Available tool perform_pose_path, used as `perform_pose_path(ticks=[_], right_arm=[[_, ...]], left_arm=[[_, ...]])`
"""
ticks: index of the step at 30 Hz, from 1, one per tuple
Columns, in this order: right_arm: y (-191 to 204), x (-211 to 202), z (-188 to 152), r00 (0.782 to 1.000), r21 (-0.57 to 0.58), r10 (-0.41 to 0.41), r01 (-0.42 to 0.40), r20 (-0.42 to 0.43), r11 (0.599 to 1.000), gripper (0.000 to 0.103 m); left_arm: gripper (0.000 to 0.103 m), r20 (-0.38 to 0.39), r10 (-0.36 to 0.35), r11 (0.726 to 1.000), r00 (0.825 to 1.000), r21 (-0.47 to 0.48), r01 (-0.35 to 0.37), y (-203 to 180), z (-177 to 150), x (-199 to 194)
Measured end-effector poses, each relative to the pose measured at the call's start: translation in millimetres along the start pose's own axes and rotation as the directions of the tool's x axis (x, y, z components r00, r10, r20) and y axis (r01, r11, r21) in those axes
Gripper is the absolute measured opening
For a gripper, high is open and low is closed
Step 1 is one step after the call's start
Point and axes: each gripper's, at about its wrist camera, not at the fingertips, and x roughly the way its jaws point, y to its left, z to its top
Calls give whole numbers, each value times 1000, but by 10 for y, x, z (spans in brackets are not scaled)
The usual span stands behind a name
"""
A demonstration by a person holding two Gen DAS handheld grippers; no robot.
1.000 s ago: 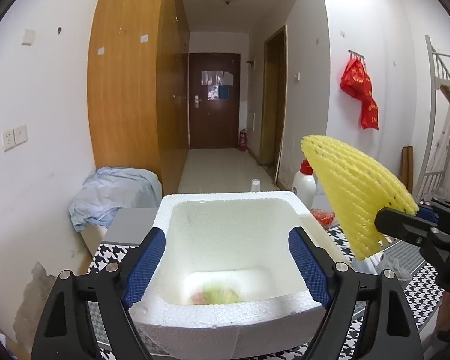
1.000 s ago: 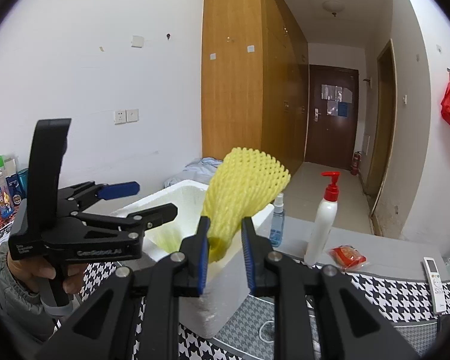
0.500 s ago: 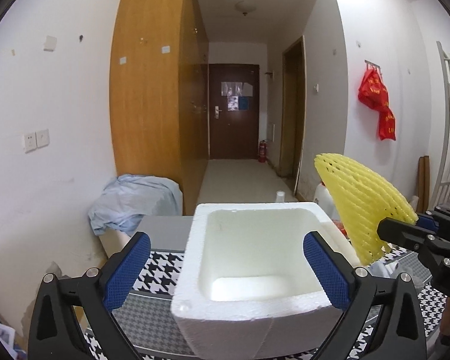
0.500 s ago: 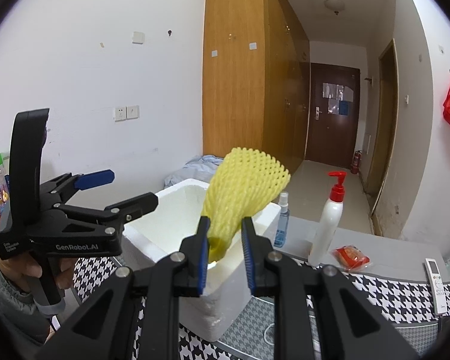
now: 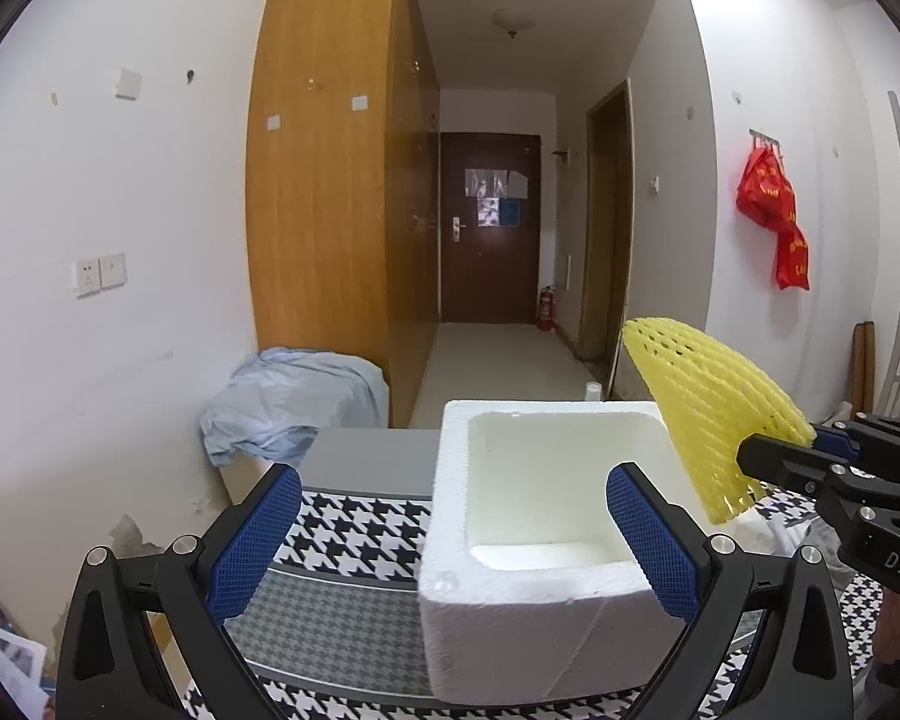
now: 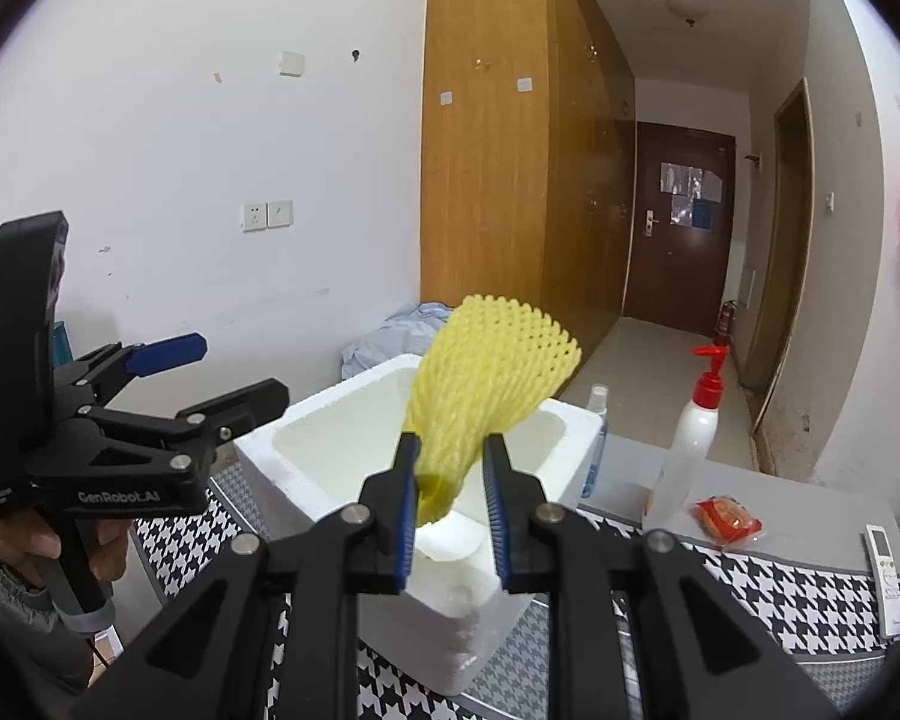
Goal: Organize soft objects
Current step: 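Lower the yellow foam net into the box and open the right tool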
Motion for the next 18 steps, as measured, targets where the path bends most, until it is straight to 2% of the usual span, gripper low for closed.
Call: perform_pose_path(ticks=[13, 15, 17, 18], right_arm=[[28, 117, 21, 1000, -9, 6, -6, -26, 1000, 25], [39, 138, 23, 999, -13, 9, -10, -32, 1000, 31], [45, 153, 29, 999, -11, 11, -12, -35, 1000, 44], [54, 156, 33, 999, -10, 15, -15, -36, 1000, 46]], left_arm=[[102, 13, 15, 1000, 1000, -27, -14, 90, -54, -63], [102, 15, 18, 999, 1000, -28, -18, 91, -54, -74], [102, 15, 23, 999, 1000, -33, -22, 107, -57, -82], [102, 17, 23, 999, 1000, -34, -22, 115, -59, -86]])
